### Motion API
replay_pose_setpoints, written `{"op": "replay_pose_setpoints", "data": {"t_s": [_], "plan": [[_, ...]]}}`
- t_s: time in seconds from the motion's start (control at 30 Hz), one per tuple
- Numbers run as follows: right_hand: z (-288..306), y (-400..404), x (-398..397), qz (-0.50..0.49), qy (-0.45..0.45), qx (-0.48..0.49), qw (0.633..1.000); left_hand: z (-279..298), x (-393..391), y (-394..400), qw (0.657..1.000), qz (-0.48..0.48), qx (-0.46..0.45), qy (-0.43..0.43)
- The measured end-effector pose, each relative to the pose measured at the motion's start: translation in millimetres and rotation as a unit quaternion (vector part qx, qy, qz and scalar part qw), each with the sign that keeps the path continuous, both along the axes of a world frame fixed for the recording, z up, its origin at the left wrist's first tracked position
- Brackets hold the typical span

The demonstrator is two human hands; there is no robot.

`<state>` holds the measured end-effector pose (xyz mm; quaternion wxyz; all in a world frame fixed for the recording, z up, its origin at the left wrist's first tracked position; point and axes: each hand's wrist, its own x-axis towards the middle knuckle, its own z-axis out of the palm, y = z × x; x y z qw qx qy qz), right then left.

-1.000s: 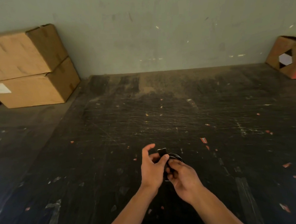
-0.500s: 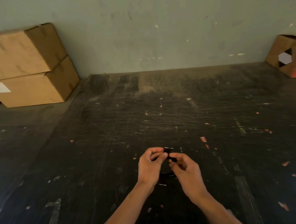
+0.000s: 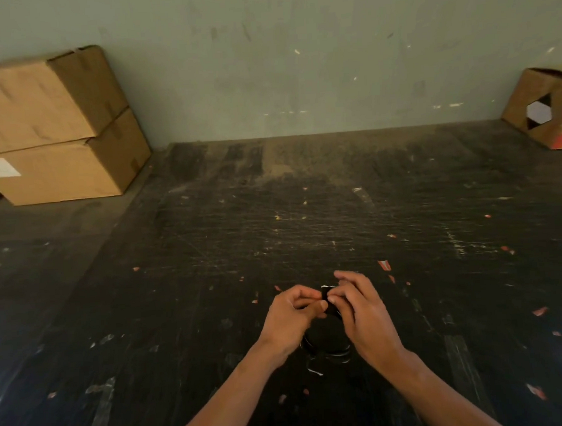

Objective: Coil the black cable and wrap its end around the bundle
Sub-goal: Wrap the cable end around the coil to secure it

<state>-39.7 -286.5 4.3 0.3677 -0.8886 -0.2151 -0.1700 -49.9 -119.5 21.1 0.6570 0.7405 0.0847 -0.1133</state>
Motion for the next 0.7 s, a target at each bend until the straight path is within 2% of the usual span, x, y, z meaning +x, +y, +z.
{"op": "replay_pose_setpoints", "data": {"t_s": [0.23,0.43,0.6,0.7], "plan": [[-3.1,0.4,2.9,0.015,0.070,0.056,0.996,5.5,4.7,2.6,0.999,-0.033,0.025,0.013],[-1.4,2.5,4.3,0.024,0.175,0.132,0.975,4.5,6.4,4.2,0.999,-0.026,0.023,0.016],[-3.2,4.1,11.6,-0.016,0.247,0.062,0.967,1.6,10.5,5.5,0.999,-0.015,0.031,0.006],[-4.0,6.9,10.6,-0.029,0.248,0.084,0.965,-0.7,10.6,2.4,1.000,-0.006,0.030,0.001]]}}
